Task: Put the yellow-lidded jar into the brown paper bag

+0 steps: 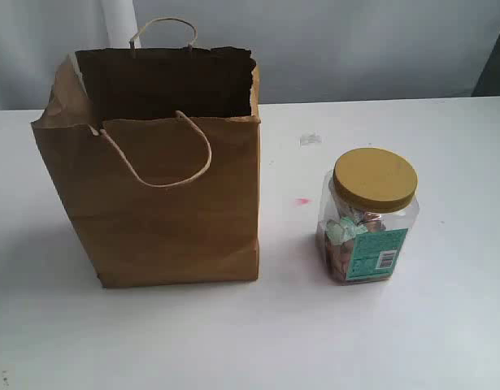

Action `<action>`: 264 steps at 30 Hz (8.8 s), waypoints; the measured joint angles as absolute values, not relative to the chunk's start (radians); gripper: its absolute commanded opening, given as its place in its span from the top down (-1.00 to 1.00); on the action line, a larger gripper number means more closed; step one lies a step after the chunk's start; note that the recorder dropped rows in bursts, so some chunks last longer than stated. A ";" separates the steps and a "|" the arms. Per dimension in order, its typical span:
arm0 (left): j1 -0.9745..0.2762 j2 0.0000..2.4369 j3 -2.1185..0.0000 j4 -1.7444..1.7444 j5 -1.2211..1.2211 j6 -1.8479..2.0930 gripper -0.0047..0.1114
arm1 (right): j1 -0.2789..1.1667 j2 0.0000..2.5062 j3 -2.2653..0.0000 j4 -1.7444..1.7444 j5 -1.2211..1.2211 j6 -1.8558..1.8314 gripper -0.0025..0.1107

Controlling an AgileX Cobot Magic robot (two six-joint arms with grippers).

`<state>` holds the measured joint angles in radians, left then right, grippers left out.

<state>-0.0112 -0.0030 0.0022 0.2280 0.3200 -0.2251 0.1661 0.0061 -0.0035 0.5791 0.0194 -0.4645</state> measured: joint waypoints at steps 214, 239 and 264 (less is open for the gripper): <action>-0.011 -0.003 0.002 0.228 0.320 -0.225 0.90 | 0.466 1.637 -2.065 -0.070 0.884 0.273 0.96; -0.011 -0.003 0.002 0.228 0.320 -0.225 0.90 | 0.521 1.920 -2.065 -0.266 0.963 0.425 0.96; -0.011 -0.003 0.002 0.228 0.320 -0.225 0.90 | 0.523 2.132 -2.065 -0.248 1.003 0.496 0.96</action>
